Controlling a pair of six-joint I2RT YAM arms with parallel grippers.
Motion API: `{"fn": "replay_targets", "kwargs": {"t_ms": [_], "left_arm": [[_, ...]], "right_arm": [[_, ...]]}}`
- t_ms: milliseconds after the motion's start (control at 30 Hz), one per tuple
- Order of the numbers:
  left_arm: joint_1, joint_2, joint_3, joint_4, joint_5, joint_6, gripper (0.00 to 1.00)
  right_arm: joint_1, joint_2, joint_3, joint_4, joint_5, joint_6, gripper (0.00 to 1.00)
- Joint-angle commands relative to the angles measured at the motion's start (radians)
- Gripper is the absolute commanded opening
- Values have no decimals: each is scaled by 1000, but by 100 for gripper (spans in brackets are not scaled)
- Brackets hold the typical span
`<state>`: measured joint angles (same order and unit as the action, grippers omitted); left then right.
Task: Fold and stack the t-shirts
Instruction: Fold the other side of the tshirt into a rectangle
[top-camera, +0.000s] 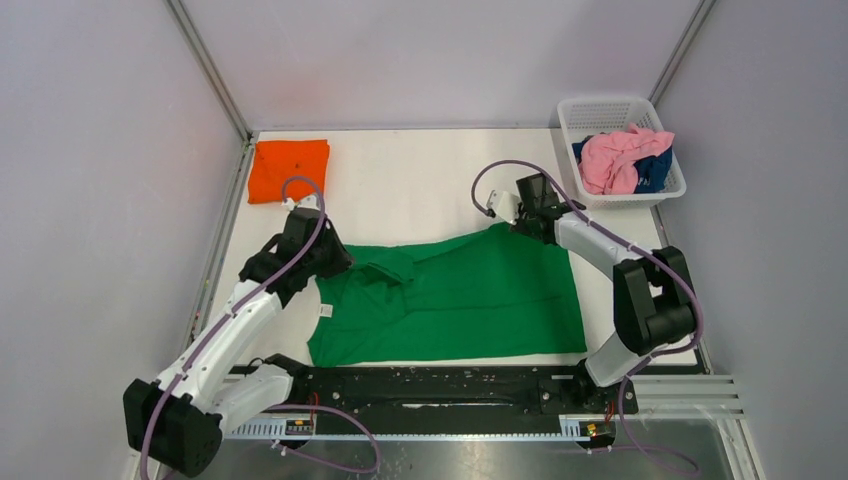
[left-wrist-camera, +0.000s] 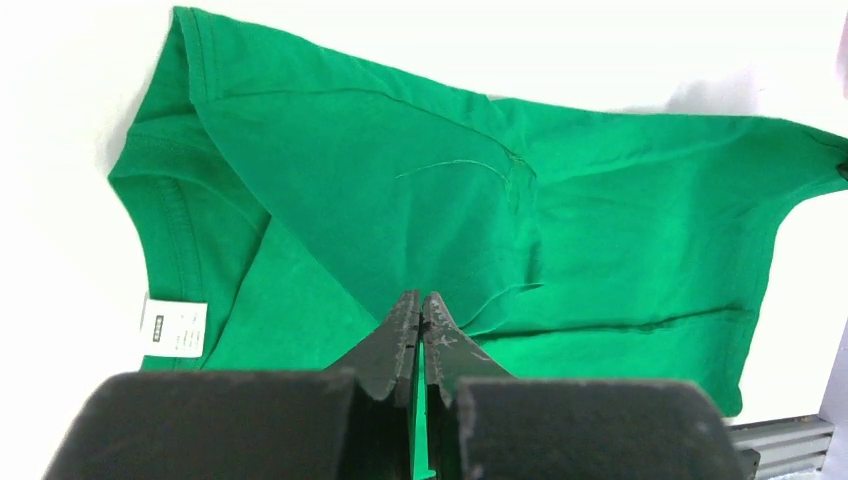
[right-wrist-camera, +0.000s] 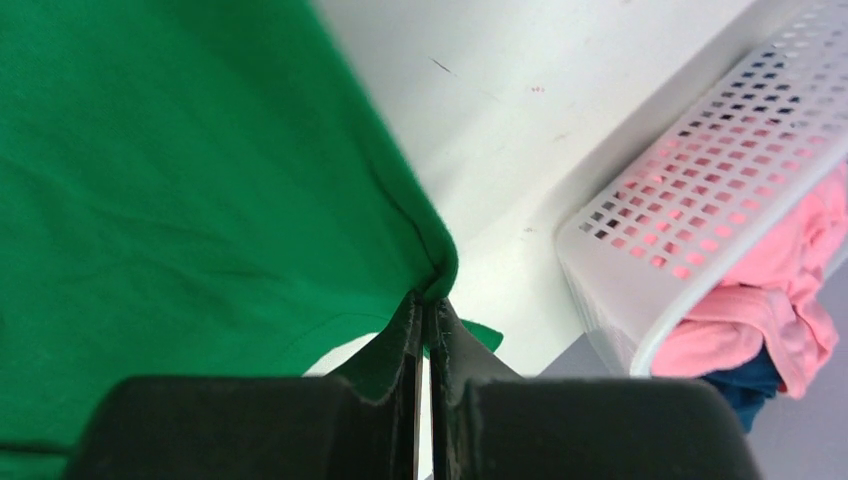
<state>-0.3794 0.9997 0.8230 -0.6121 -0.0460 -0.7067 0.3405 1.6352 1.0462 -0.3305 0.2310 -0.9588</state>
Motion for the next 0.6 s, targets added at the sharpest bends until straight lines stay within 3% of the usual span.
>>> {"fn": "replay_targets", "kwargs": {"t_ms": [0,133,567], "left_arm": [[-8,-94,-40,-44,-1,-27,0],[-9,-165,-49,-117,-49,-42,0],[-13,-358,-133,-239,9,-106,0]], "right_arm": [[19,-86,-37,31,54,16,0],[26,-147,-99,30,61,7,0],[57,-294,-236,-54,24,-9,0]]}}
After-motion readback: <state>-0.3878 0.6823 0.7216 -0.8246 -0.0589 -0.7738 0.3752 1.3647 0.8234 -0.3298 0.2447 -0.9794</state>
